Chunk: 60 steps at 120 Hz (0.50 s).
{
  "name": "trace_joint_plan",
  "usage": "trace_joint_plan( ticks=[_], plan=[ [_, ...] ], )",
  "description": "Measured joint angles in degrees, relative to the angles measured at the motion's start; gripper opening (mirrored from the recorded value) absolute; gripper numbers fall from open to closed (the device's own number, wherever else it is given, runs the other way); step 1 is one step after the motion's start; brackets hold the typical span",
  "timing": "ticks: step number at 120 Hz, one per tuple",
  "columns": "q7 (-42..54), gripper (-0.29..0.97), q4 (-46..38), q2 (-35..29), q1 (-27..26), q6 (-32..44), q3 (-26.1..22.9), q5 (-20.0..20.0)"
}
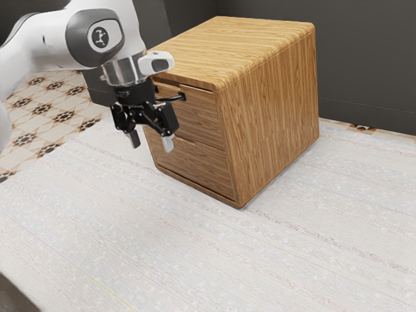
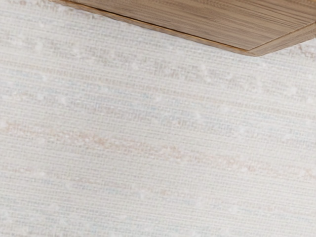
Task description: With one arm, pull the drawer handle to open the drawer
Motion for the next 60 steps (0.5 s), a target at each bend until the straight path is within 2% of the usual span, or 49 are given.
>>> trace_joint_plan(
  ticks=[30,45,60],
  plan=[
    [0.5,0.68,0.3,-0.5,0.2,1.3,0.1,-0.9],
    [3.2,0.68,2.2,-12.9,1.2,2.4,1.4,-1.6],
    [10.1,0.68,2.2,-16.1,2.6,4.3,1.0,-1.9]
  ],
)
